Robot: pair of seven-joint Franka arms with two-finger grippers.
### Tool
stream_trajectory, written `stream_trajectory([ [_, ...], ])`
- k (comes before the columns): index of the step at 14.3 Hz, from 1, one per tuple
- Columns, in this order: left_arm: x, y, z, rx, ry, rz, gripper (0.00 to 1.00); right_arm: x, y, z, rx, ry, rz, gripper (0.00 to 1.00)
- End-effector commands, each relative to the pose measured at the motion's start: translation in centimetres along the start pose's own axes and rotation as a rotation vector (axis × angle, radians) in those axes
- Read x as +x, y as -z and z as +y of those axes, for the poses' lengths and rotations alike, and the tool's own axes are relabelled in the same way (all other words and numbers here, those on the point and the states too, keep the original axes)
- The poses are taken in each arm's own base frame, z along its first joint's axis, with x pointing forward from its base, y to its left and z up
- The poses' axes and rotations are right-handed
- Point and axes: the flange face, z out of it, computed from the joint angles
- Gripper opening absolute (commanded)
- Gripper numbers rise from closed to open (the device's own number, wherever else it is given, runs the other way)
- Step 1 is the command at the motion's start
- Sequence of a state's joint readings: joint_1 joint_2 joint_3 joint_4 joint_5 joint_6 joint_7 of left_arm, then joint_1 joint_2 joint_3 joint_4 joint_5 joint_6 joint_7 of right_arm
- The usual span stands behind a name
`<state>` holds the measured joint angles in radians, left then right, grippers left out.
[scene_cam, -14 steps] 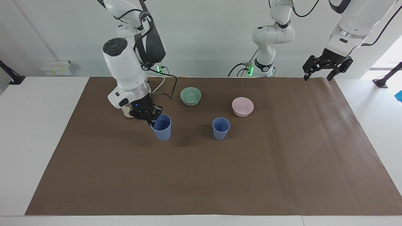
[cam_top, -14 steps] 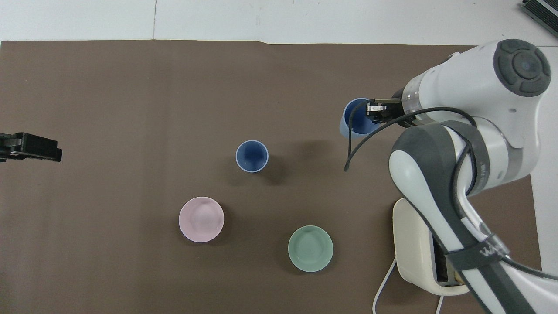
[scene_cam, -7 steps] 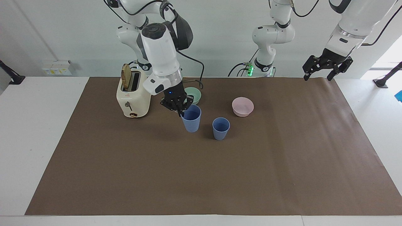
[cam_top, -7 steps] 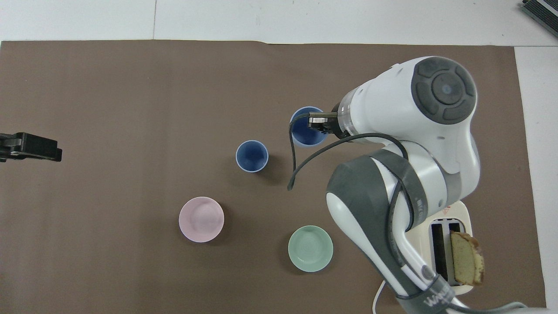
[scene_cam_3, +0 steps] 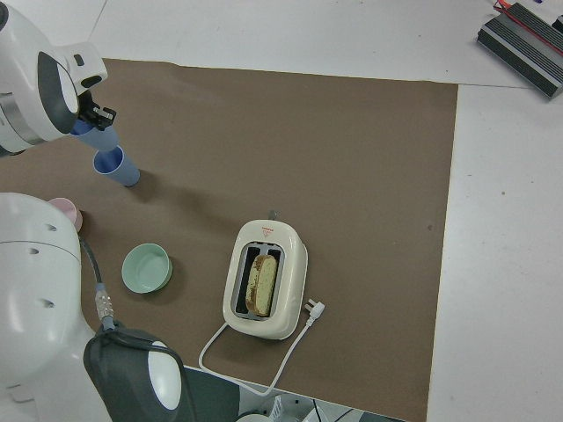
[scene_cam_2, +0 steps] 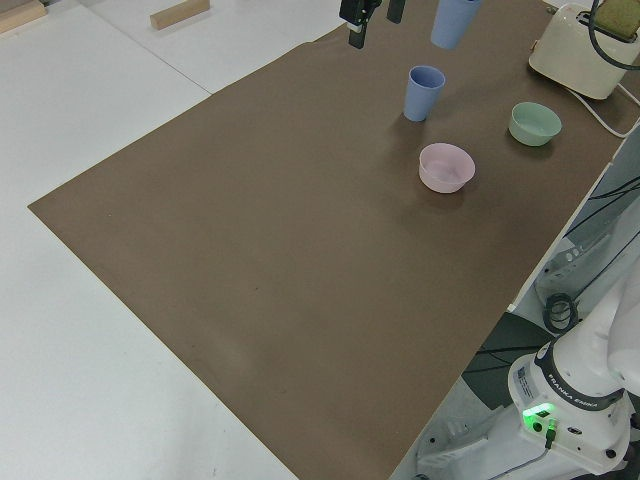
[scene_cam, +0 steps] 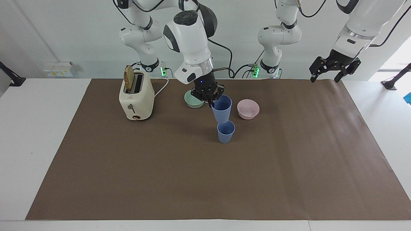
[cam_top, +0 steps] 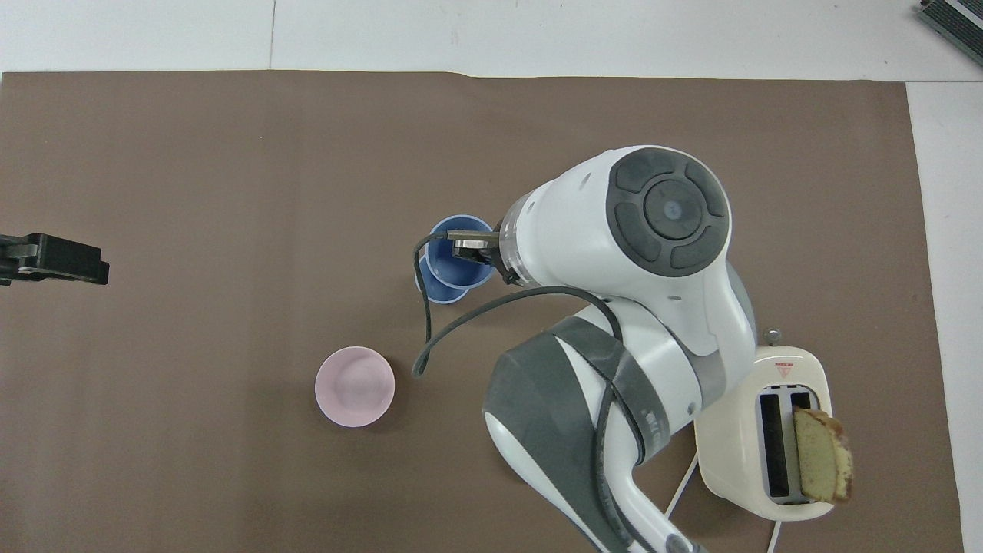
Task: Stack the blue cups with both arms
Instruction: 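Carry the blue cup with the right gripper over the centered blue cup, then lower the blue cup into the centered cup and open the right gripper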
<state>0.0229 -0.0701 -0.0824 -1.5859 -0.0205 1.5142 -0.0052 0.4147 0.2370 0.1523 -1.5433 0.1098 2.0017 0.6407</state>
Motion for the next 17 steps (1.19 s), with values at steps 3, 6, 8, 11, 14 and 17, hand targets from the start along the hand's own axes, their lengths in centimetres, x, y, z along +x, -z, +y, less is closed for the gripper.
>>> stream_trajectory([
  [3,-0.5,0.5,-0.5,0.01,0.006,-0.008,1.0,0.5,-4.1,-1.5,0.01,-0.001,-0.019,0.0],
  [6,-0.5,0.5,-0.5,0.01,0.006,-0.008,1.0,0.6,-4.0,-1.4,0.01,-0.002,-0.017,0.0],
  [8,-0.5,0.5,-0.5,0.01,0.006,-0.008,1.0,0.8,-4.1,-1.2,0.009,-0.007,-0.017,0.0],
  [11,-0.5,0.5,-0.5,0.01,0.006,-0.008,1.0,0.9,-4.3,-0.8,0.005,-0.001,-0.019,0.0],
  [14,-0.5,0.5,-0.4,0.01,0.004,-0.008,1.0,0.7,-5.3,-1.1,0.003,0.006,-0.024,0.0],
  [17,-0.5,0.5,-0.5,0.01,0.006,-0.008,1.0,1.2,-5.5,-0.8,0.005,-0.002,-0.02,0.0],
])
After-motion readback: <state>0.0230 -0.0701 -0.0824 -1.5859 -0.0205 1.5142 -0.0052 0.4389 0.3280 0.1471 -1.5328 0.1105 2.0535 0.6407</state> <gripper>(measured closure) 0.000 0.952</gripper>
